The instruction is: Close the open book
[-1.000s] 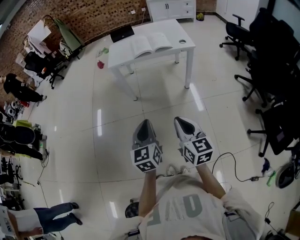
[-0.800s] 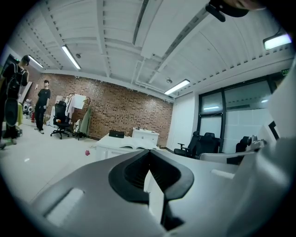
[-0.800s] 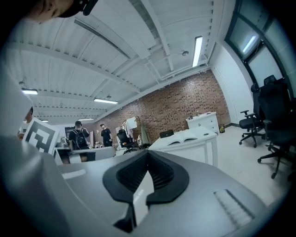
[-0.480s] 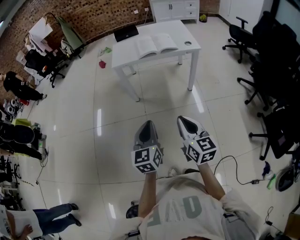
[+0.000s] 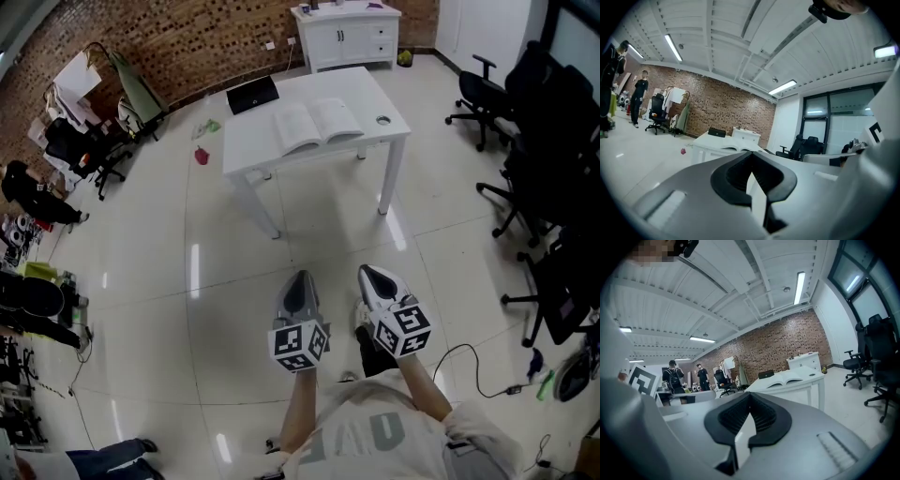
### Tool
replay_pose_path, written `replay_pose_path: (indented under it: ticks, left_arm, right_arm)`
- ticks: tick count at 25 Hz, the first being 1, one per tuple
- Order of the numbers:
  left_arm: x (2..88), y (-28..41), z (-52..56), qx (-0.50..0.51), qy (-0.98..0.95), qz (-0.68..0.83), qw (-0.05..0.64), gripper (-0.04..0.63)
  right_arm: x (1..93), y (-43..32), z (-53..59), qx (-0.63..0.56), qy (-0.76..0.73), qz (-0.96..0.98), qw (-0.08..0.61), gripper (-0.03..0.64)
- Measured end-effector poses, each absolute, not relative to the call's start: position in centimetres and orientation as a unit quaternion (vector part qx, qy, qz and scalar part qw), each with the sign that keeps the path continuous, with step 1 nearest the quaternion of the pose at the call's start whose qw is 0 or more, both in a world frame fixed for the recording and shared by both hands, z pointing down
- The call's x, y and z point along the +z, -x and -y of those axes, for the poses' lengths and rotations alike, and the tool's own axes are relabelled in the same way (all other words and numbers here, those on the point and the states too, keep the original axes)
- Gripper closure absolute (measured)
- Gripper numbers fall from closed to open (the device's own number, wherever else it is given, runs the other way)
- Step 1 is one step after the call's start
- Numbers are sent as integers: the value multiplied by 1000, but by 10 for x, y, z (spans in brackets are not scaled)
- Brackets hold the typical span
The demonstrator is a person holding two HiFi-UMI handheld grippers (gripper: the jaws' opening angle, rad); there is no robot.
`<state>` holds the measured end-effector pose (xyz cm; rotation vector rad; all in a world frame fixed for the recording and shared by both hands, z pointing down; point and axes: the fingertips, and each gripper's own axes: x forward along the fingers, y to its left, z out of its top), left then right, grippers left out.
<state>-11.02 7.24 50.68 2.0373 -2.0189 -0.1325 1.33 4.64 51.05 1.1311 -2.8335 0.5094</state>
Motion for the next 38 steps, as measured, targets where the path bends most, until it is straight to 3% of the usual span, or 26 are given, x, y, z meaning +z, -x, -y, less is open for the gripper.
replay_pose_path:
  ticks: [6,15,27,38]
  left_arm:
    - [515,137,46,-64,-687,713,122,583]
    - [456,184,223,-89,-666,738,59,583]
    - [461,219,330,-85,-658,744,78,583]
    - [450,248,371,-86,-671,735,55,583]
  right_arm:
    - [521,11,75,166,-351,921,7,620]
    - [476,56,258,100,-333,938,3,618]
    - [469,88,362,106,-340,935,-1,618]
    - [473,129,406,108,-336,936,-5,618]
